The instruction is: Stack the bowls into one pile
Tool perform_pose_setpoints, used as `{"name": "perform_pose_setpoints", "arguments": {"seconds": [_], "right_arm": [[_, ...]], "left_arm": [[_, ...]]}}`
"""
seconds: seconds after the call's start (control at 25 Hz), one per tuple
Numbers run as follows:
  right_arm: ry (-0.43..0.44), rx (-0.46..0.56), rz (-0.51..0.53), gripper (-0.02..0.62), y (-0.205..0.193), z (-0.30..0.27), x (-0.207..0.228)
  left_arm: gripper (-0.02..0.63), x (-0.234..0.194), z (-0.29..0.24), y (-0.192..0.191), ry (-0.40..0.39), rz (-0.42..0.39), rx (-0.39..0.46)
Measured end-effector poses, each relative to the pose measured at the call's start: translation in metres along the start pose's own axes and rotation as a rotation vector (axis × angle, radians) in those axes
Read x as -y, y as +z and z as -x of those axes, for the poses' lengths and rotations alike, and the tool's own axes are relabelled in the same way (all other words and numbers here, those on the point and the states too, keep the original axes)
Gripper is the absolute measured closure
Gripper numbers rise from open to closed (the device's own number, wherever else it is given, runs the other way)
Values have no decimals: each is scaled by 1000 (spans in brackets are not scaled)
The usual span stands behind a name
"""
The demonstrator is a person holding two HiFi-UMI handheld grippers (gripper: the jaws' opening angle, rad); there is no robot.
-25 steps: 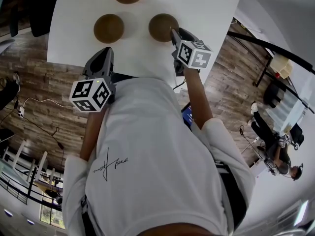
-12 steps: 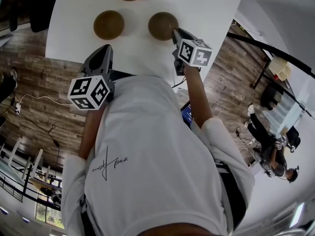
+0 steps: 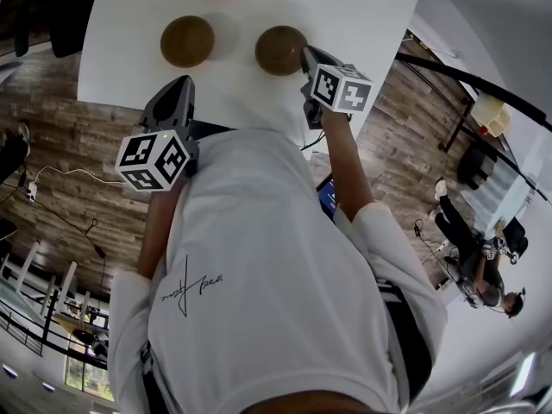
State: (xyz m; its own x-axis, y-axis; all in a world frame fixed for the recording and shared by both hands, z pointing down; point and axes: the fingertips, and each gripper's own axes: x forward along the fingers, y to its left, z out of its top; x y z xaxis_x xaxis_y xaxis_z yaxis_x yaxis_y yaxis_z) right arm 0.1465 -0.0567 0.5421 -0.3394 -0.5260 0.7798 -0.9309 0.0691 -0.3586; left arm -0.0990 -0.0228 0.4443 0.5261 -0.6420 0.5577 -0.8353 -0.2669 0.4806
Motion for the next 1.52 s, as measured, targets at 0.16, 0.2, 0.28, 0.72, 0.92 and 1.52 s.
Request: {"name": "perform_pose_setpoints", "arguments": {"seconds": [0.16, 0.2, 0.28, 0.72, 0.92, 1.52], "right_arm": [[3, 4, -6, 575, 0, 2, 2], [6, 5, -11, 575, 0, 2, 3], [10, 4, -16, 575, -1, 3, 2], [10, -3, -20, 577, -1, 5, 1], [-1, 0, -26, 577, 1, 9, 2], [3, 29, 47, 575, 24, 9, -25]], "left_arm": [[598, 1, 0, 0, -1, -2, 3], [598, 2, 0, 0, -1, -3, 3], [598, 2, 1, 0, -1, -1, 5], [598, 2, 0, 0, -14, 7, 14], [598, 2, 1, 2, -20, 9, 18], [598, 2, -3, 14, -43, -32, 30]]}}
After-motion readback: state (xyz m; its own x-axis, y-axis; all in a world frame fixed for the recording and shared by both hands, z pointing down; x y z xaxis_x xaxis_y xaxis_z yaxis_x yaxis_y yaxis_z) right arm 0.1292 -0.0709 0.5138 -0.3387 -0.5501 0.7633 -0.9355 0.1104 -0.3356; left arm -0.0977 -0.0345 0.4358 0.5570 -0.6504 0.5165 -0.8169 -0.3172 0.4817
